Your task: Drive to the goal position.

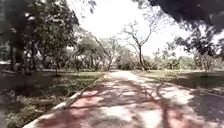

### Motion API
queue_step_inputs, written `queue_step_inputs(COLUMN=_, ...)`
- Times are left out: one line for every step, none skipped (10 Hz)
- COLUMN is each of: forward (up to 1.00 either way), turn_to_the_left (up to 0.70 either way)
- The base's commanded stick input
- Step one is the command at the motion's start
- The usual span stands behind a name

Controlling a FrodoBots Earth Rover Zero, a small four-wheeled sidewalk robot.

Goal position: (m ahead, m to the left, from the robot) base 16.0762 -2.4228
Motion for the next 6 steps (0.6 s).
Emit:
queue_step_inputs(forward=0.70, turn_to_the_left=0.00)
queue_step_inputs(forward=0.70, turn_to_the_left=0.00)
queue_step_inputs(forward=0.70, turn_to_the_left=0.00)
queue_step_inputs(forward=0.70, turn_to_the_left=0.00)
queue_step_inputs(forward=0.70, turn_to_the_left=0.00)
queue_step_inputs(forward=0.70, turn_to_the_left=0.00)
